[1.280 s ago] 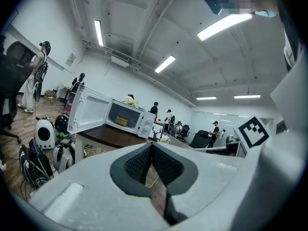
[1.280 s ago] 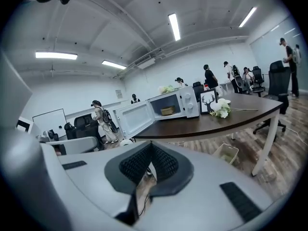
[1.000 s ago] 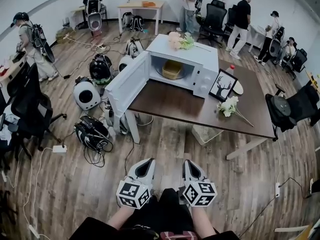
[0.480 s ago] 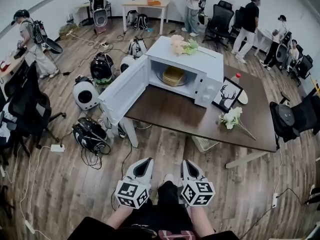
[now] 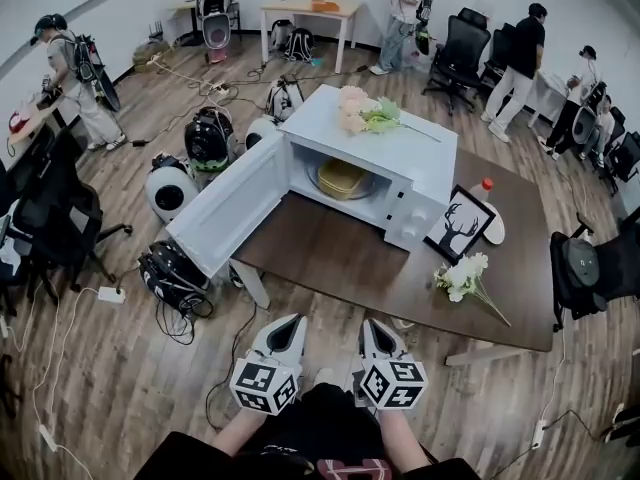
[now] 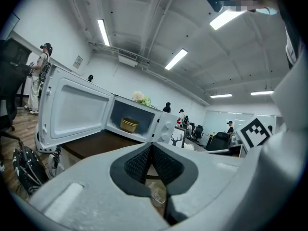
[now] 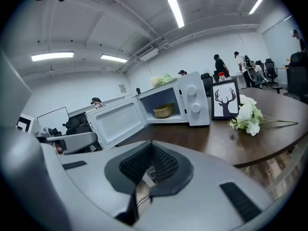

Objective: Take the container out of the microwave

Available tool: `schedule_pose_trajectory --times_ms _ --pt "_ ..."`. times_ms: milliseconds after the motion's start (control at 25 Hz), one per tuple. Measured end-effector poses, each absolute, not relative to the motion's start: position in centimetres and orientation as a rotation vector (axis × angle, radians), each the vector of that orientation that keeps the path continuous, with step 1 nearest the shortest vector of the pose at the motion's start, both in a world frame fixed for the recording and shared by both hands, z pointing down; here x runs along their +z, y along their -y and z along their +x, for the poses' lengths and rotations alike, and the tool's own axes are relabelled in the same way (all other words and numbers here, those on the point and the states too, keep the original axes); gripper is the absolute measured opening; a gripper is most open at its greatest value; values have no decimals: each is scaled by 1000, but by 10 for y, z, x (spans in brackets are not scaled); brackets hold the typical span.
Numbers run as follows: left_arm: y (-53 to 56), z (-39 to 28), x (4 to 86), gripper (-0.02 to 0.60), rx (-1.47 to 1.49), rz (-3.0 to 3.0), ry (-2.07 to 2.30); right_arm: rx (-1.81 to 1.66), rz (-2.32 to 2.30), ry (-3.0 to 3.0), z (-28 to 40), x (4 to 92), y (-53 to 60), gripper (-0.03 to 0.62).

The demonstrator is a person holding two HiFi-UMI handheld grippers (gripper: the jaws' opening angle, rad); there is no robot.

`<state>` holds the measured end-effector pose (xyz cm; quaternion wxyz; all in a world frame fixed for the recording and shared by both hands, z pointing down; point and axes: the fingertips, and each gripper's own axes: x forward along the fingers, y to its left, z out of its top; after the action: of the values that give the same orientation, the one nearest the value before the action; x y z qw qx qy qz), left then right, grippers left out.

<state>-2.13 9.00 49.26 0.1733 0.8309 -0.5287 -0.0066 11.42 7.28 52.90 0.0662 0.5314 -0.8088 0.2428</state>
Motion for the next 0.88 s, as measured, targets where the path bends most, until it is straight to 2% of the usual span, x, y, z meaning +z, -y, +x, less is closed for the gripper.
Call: schedule_pose_trajectory --times_ms 480,880 --pt "-33 33 497 9 -30 2330 1535 824 1493 2445 144 544 -12 8" --pt "13 35 499 9 -22 2332 1551 846 1505 2398 143 553 26 8"
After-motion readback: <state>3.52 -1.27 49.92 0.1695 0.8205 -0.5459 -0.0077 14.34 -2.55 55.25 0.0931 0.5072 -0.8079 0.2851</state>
